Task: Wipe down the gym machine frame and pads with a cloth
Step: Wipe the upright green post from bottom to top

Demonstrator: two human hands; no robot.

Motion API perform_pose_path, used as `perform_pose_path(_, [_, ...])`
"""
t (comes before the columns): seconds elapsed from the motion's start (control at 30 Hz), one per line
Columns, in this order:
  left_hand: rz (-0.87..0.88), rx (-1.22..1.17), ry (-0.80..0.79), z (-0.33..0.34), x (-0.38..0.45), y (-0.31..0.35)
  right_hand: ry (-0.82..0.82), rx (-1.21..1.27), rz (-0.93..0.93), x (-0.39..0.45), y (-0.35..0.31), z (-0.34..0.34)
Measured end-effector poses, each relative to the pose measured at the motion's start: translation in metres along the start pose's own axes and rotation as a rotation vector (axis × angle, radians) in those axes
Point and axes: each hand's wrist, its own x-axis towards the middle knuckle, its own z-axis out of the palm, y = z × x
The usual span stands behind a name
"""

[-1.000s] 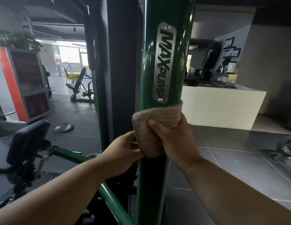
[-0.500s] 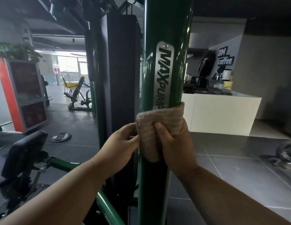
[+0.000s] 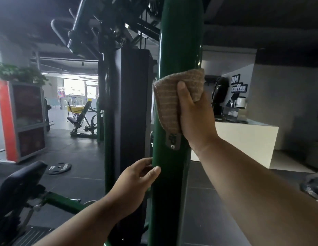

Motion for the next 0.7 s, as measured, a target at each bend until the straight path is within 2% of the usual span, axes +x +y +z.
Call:
perform_pose_path(0.23, [-0.019,0.013,-0.068,-0.006,0.003,0.004,-0.046,-0.087,0.008,-0.053,0.040,-0.011])
perform_pose_path(0.37, [-0.016,0.073,-0.064,-0.008,0.003,0.003,-0.076,-0.123,0.033,-0.024,0.013,-0.012])
perform_pose_path(0.5, [-0.015,0.127,-0.059,-0.012,0.003,0.003,-0.066,-0.015,0.069,0.005,-0.009,-0.005])
perform_pose_path(0.7, [-0.021,0.127,-0.073,-0.012,0.004,0.008,-0.052,-0.061,-0.005,-0.005,0.007,-0.007])
